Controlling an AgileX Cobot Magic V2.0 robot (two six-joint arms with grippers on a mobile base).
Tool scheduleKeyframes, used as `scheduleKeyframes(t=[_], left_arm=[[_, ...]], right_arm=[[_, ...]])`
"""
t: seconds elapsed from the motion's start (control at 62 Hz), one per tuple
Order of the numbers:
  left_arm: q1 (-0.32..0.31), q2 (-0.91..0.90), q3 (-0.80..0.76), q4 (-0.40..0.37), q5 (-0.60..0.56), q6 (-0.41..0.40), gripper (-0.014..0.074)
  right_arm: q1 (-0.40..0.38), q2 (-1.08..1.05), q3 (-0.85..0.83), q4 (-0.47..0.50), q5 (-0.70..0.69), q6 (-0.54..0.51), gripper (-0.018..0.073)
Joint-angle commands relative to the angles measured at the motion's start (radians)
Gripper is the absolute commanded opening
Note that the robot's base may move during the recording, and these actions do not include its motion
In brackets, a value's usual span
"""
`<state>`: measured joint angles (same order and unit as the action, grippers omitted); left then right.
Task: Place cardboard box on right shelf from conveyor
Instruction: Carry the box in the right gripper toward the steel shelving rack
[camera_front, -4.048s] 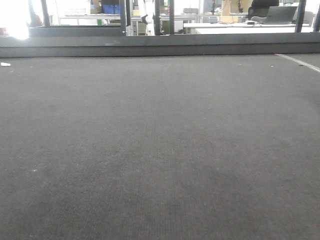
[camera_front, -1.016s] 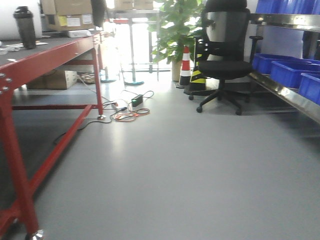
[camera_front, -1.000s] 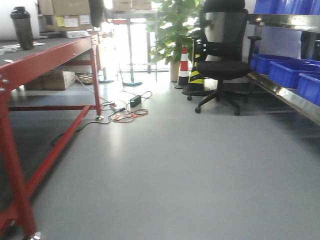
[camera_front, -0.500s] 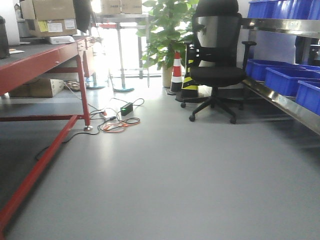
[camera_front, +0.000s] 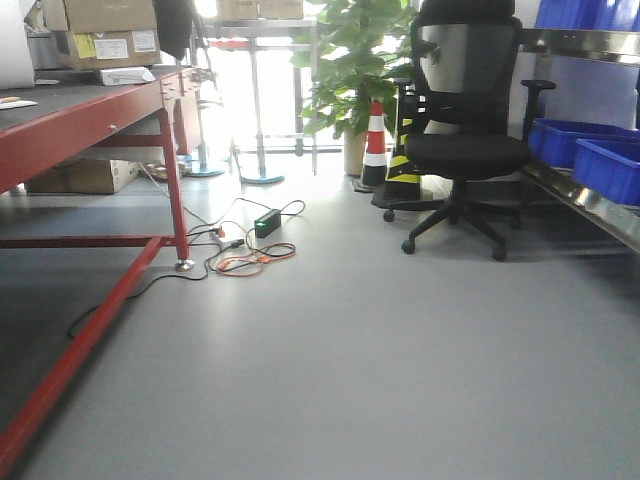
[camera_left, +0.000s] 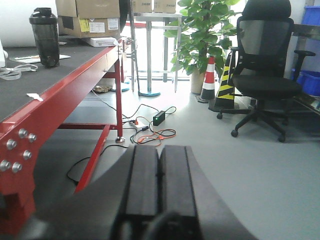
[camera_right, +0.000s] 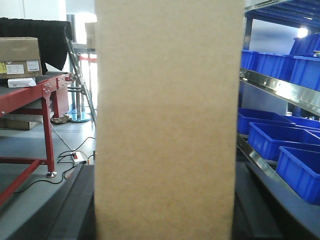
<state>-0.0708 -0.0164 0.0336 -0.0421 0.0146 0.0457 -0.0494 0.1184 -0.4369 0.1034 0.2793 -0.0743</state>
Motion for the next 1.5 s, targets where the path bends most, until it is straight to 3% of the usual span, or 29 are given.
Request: scheduleKeyframes(t=[0.0,1.484], left_arm=[[0.0,-0.006,0.006,-0.005,-0.087,0.0,-0.0116],[0.0,-0.006,0.006,-0.005,-0.087,0.0,-0.0116]], right_arm=[[-0.007,0.013,-0.029,0.003,-0.112,-0.008,0.011],[-0.007,0.013,-0.029,0.003,-0.112,-0.008,0.011]])
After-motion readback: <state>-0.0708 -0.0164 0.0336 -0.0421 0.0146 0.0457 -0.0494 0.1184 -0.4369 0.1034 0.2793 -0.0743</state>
